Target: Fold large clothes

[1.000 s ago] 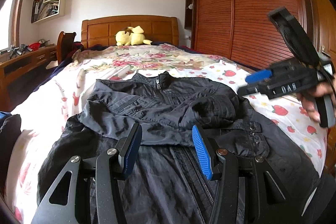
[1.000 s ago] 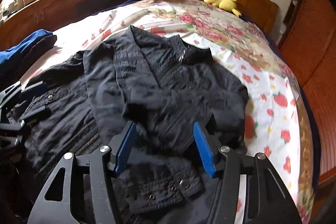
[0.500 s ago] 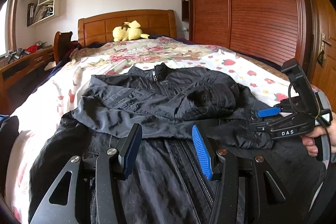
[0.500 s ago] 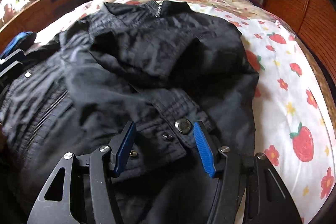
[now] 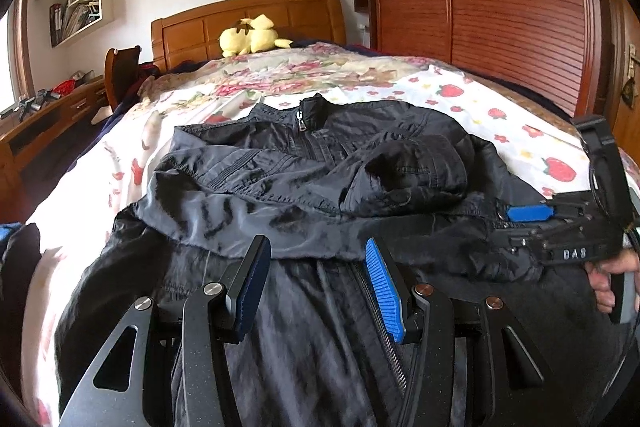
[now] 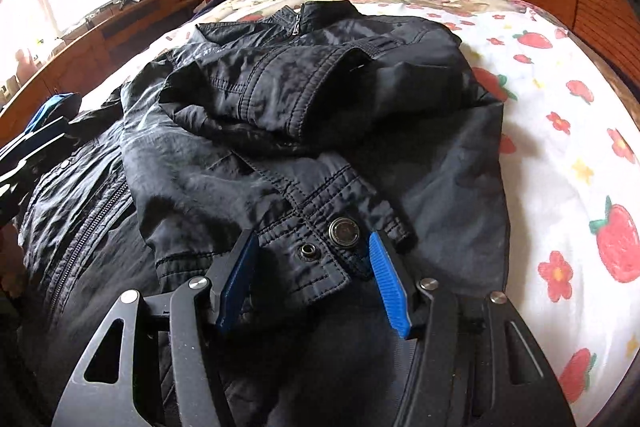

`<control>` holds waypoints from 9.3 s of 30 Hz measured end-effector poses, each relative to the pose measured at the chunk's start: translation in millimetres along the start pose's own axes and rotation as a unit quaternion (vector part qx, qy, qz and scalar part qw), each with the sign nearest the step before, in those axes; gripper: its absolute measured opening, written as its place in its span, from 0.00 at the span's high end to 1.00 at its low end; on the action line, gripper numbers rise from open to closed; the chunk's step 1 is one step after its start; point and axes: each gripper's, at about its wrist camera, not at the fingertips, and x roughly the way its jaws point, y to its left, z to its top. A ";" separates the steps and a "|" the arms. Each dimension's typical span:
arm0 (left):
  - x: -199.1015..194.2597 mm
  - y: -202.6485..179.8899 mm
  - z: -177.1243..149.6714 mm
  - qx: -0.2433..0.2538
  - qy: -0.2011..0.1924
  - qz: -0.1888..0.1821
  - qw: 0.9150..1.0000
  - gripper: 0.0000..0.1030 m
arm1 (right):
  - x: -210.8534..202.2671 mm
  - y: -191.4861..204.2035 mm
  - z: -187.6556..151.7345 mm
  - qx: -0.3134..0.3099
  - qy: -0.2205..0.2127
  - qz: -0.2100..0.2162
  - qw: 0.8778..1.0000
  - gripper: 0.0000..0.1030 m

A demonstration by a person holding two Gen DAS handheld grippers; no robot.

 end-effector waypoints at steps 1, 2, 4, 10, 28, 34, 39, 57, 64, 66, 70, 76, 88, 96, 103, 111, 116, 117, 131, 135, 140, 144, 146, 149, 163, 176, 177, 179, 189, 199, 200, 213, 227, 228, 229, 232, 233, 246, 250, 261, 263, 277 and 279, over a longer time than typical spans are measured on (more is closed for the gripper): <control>2.6 -4.0 4.3 0.003 0.003 0.000 1.000 0.50 | -0.4 1.2 0.1 -0.003 0.000 -0.002 1.000 0.43; 5.8 -8.5 9.1 0.005 0.007 -0.001 1.000 0.50 | -0.9 0.8 0.2 -0.006 0.001 -0.002 1.000 0.43; 13.6 -17.8 20.5 0.007 0.016 -0.005 1.000 0.50 | -5.3 0.9 -1.1 -0.011 -0.005 -0.001 1.000 0.43; 41.3 -55.6 62.9 0.023 0.034 -0.018 0.999 0.50 | -37.4 -9.1 -11.9 -0.020 -0.035 0.014 0.999 0.43; 131.1 -147.3 114.5 0.103 0.090 0.005 0.991 0.50 | -68.1 -36.6 -28.0 -0.018 -0.061 0.033 0.997 0.43; 162.6 -150.6 116.7 0.106 0.129 0.029 0.986 0.50 | -69.9 -39.1 -29.2 -0.018 -0.062 0.045 0.997 0.43; 175.9 -153.7 119.8 0.111 0.148 0.036 0.982 0.91 | -73.6 -38.5 -29.8 -0.022 -0.067 0.044 0.997 0.43; 21.9 -82.1 92.9 0.101 0.040 0.075 0.991 0.93 | -79.4 -16.2 -12.9 -0.028 -0.097 0.007 0.995 0.43; -4.1 -57.1 55.8 0.086 0.049 0.075 0.992 0.93 | -86.4 1.6 -0.3 -0.026 -0.100 -0.011 0.995 0.43; -9.6 -52.2 45.8 0.083 0.051 0.078 0.992 0.93 | -85.9 10.3 1.9 -0.032 -0.098 -0.014 0.995 0.43; -21.0 -39.3 27.8 0.064 0.063 0.062 0.994 0.89 | -80.1 23.4 6.3 -0.043 -0.088 -0.020 0.995 0.43; -49.4 -23.3 5.7 0.038 0.056 0.064 0.996 0.85 | -78.1 39.7 10.4 -0.056 -0.083 -0.027 0.995 0.43; -58.5 -5.2 -12.8 -0.013 0.057 0.014 0.998 0.62 | -78.5 62.3 13.0 -0.070 -0.078 -0.035 0.994 0.43; -31.8 -3.6 -17.3 -0.012 0.087 0.015 0.996 0.63 | -67.1 69.2 12.9 -0.075 -0.068 -0.035 0.994 0.43; -41.1 -1.1 -12.7 -0.017 0.074 -0.002 0.997 0.92 | -61.2 73.2 12.1 -0.080 -0.062 -0.033 0.994 0.43; -75.2 -9.6 -11.4 -0.004 0.048 -0.002 0.999 0.91 | -58.7 74.0 12.7 -0.078 -0.061 -0.030 0.995 0.43; -89.3 -7.7 -15.8 0.001 0.037 0.020 0.999 0.82 | -55.6 75.2 11.1 -0.080 -0.056 -0.027 0.995 0.43; -93.6 -7.2 -17.9 -0.001 0.034 0.023 0.999 0.80 | -54.7 75.2 10.9 -0.080 -0.055 -0.026 0.995 0.43; -132.0 29.4 -58.9 -0.043 0.035 0.078 0.995 0.51 | -33.0 90.7 2.4 -0.092 -0.029 -0.015 0.995 0.43; -137.8 42.0 -67.3 -0.058 0.041 0.088 0.994 0.51 | -26.6 98.7 -1.4 -0.099 -0.021 -0.016 0.995 0.43; -144.8 56.7 -76.6 -0.075 0.042 0.100 0.991 0.50 | -21.4 104.8 -5.8 -0.110 -0.011 -0.021 0.994 0.43; -144.3 64.8 -84.4 -0.085 0.049 0.103 0.990 0.50 | -29.7 104.4 -10.1 -0.114 -0.013 -0.031 0.993 0.43; -142.3 68.1 -88.3 -0.088 0.055 0.105 0.989 0.50 | -36.2 102.8 -16.1 -0.115 -0.011 -0.030 0.993 0.43; -137.9 71.7 -92.3 -0.091 0.064 0.105 0.988 0.50 | -47.5 97.9 -28.1 -0.119 -0.007 -0.037 0.992 0.43; -123.0 88.2 -100.1 -0.101 0.090 0.097 0.986 0.47 | -106.1 33.1 -94.7 -0.070 0.017 -0.095 0.993 0.34; -119.6 102.7 -109.1 -0.125 0.091 0.079 0.985 0.34 | -115.4 17.2 -116.7 -0.009 0.038 -0.040 0.998 0.29; -119.5 102.3 -108.7 -0.124 0.092 0.078 0.985 0.34 | -116.1 18.7 -117.5 -0.008 0.039 -0.034 0.999 0.29; -120.2 102.3 -108.4 -0.121 0.093 0.078 0.985 0.34 | -118.2 20.7 -118.1 -0.002 0.036 -0.020 0.999 0.29; -144.4 96.5 -112.0 -0.119 0.090 0.066 0.987 0.34 | -124.4 30.3 -116.9 -0.008 0.028 -0.011 1.000 0.30; -157.9 95.5 -128.0 -0.134 0.095 0.041 0.986 0.48 | -121.0 25.5 -130.7 -0.012 0.042 -0.029 0.999 0.30; -158.6 95.0 -128.0 -0.134 0.094 0.041 0.986 0.48 | -121.5 26.5 -130.5 -0.011 0.039 -0.029 0.999 0.30; -159.4 89.7 -128.3 -0.131 0.089 0.041 0.986 0.68 | -123.5 29.5 -129.3 -0.007 0.025 -0.014 1.000 0.54; -219.6 59.1 -53.6 -0.084 -0.009 0.045 0.995 0.95 | -179.8 36.0 -75.8 -0.037 -0.073 -0.004 0.997 0.89; -223.7 56.5 -46.3 -0.082 -0.017 0.044 0.995 0.95 | -185.6 36.6 -69.5 -0.036 -0.083 -0.005 0.996 0.90; -227.6 53.7 -38.0 -0.081 -0.025 0.043 0.995 0.95 | -190.0 36.9 -64.7 -0.035 -0.091 -0.007 0.995 0.90; -236.3 44.0 -19.4 -0.075 -0.049 0.047 0.995 0.95 | -206.2 38.0 -47.9 -0.036 -0.117 -0.009 0.992 0.91; -238.8 42.9 -16.0 -0.071 -0.055 0.055 0.994 0.95 | -212.1 38.0 -42.5 -0.037 -0.125 -0.008 0.991 0.91; -331.2 35.6 32.2 -0.068 -0.152 0.052 0.985 0.96 | -317.7 45.5 11.9 -0.051 -0.217 -0.039 0.974 0.92; -373.1 27.3 39.8 -0.055 -0.192 0.058 0.978 0.95 | -357.9 60.5 18.1 -0.082 -0.244 -0.064 0.964 0.92; -408.8 26.1 36.3 -0.039 -0.225 0.065 0.971 0.95 | -417.6 66.4 12.5 -0.106 -0.267 -0.064 0.956 0.92; -386.6 24.4 27.5 -0.038 -0.202 0.066 0.976 0.95 | -396.0 62.3 5.6 -0.107 -0.244 -0.064 0.962 0.92; -276.9 28.3 -15.4 -0.054 -0.077 0.064 0.994 0.95 | -266.4 21.9 -45.3 -0.084 -0.090 -0.054 0.991 0.92; -269.1 31.3 -9.9 -0.053 -0.073 0.067 0.994 0.95 | -261.3 17.6 -47.3 -0.082 -0.087 -0.055 0.991 0.92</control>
